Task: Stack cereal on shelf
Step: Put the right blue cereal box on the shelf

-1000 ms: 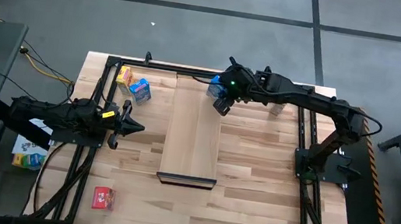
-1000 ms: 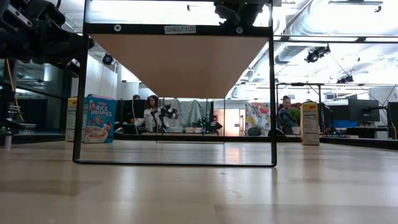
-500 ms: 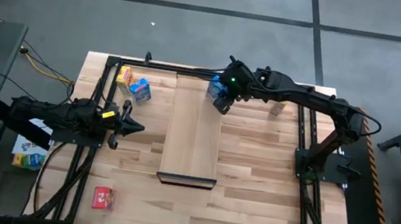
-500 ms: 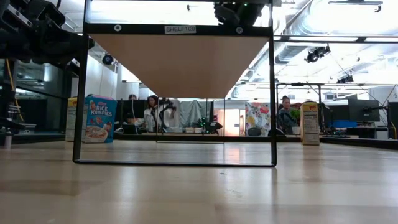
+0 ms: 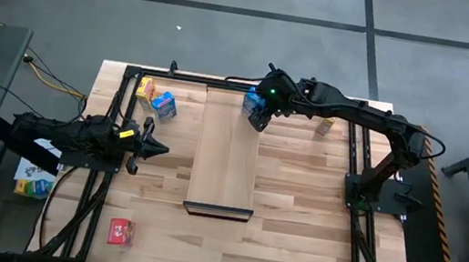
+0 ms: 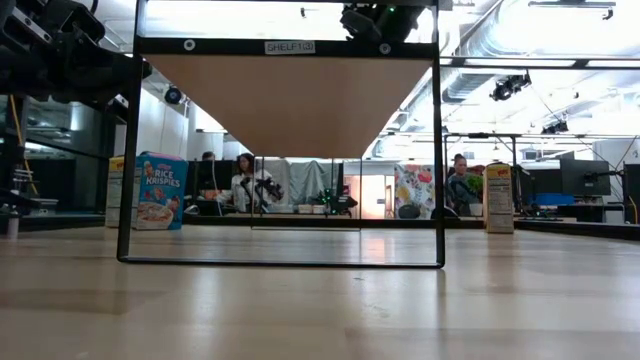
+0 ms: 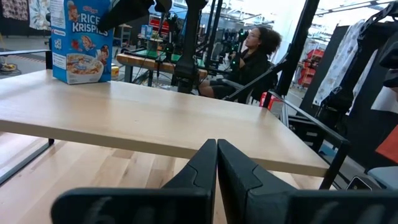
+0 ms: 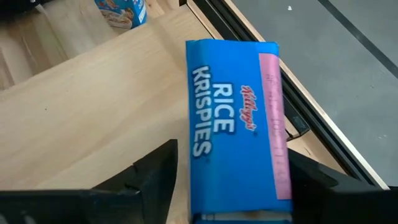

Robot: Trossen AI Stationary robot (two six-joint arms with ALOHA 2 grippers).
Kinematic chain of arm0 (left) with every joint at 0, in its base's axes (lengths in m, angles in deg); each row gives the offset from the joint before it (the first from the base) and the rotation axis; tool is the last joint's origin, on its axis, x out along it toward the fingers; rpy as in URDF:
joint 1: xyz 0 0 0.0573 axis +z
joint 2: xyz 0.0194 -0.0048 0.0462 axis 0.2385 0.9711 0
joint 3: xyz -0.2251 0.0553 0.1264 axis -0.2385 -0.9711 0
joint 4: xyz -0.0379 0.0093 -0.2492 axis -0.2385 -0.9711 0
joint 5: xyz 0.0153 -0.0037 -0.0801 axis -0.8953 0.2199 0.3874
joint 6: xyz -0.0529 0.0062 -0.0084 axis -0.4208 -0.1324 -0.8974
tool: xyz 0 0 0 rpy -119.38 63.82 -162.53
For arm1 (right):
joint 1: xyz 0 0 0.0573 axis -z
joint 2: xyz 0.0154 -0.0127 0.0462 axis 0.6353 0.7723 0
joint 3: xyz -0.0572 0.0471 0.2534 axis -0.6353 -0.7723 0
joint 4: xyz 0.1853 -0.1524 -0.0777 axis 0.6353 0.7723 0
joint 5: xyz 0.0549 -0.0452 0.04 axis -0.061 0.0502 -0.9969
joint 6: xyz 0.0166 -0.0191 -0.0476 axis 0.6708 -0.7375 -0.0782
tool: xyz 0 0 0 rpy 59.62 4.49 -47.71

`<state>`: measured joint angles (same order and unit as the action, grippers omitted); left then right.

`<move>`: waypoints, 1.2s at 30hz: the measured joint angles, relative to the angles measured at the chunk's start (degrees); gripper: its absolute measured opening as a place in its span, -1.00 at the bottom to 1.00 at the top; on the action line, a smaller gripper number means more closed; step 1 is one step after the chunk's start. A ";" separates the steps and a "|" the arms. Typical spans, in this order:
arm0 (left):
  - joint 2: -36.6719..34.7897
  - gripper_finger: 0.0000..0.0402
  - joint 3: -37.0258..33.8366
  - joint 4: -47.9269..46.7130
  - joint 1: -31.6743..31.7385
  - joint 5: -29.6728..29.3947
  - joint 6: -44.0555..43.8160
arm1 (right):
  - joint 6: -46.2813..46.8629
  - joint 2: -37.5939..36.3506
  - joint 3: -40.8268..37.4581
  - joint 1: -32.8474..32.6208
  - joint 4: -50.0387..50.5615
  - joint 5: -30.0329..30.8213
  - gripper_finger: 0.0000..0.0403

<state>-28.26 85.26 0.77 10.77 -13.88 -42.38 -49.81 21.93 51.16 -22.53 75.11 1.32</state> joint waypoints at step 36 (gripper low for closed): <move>0.02 -0.97 0.00 0.02 0.00 0.00 0.00 | -1.97 -0.52 4.02 0.00 4.13 -4.35 0.15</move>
<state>-28.23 85.26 0.79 10.77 -13.88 -42.38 -51.78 21.41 55.18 -22.53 79.24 -3.03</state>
